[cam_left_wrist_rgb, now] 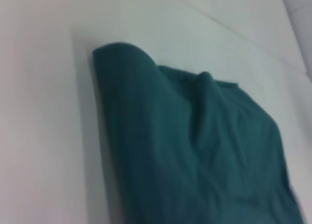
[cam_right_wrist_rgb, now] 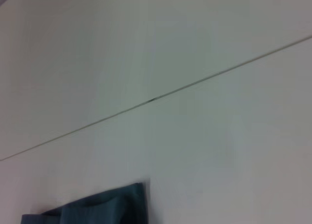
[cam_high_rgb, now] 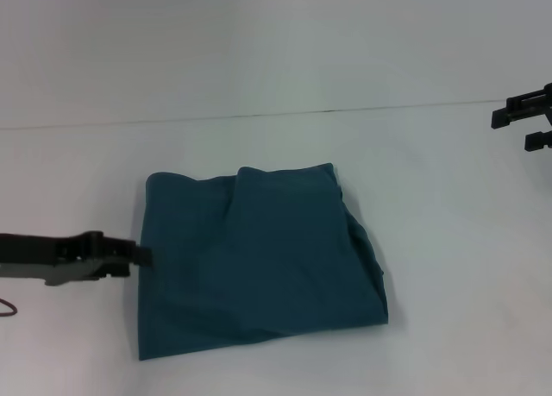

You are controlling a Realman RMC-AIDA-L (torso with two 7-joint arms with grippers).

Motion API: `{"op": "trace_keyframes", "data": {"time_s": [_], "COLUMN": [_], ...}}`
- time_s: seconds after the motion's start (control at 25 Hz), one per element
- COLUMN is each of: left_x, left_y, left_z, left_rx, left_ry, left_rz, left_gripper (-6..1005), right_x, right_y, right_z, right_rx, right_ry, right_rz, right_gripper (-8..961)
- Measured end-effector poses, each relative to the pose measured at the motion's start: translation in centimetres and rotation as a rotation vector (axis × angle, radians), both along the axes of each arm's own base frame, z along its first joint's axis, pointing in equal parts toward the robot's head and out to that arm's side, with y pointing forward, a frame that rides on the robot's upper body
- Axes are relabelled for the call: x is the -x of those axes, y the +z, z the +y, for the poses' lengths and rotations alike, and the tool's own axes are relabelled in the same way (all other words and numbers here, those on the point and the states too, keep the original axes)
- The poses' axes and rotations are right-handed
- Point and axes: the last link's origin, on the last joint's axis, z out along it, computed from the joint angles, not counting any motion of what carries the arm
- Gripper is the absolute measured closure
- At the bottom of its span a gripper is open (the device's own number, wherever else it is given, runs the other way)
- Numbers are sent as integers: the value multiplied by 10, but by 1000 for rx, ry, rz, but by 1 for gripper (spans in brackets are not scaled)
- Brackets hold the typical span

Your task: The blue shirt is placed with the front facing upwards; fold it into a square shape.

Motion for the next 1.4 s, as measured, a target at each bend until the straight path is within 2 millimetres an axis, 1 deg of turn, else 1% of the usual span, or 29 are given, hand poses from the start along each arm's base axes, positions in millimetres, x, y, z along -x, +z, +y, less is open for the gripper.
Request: {"op": "trace_keyframes", "data": {"time_s": [0.12,0.16,0.4,0.52,0.6,0.72,0.8,0.84,0.96,1.04,1.12,1.2,1.4], "left_x": [4,5,8,1,-3,-8,-6,-4,3,4,6,10,12], "left_y": [8,8,-10,-16,-13,-4,4,9,21,22,20,15,1], "left_z": [1,0,-2,-5,-8,-20,-29,-33,-48,-60,-70,-78,-85], "left_rx": [-72,-84,-64,-65,-89,-124,-138,-140,-131,-117,-114,-120,-114], "left_ry": [44,55,94,39,-47,-247,-333,-364,-447,-528,-591,-616,-587], "left_rz": [-70,-94,-147,-178,-201,-229,-235,-234,-219,-216,-215,-212,-236], "left_gripper": [590,569,441,302,209,133,82,57,59,60,63,65,65], "right_x": [0,0,0,4,12,26,29,28,25,26,28,29,31], "right_y": [0,0,-3,-7,-15,-29,-42,-49,-71,-85,-95,-104,-127], "right_z": [0,0,0,-1,-6,-23,-38,-44,-61,-73,-80,-86,-95], "right_rx": [-1,-1,4,4,6,4,2,9,76,138,173,190,203], "right_ry": [1,1,5,66,204,497,661,713,779,807,830,847,821], "right_rz": [0,0,2,24,81,151,147,128,82,82,97,112,181], "right_gripper": [159,159,159,159,159,159,159,159,159,159,159,159,159]}}
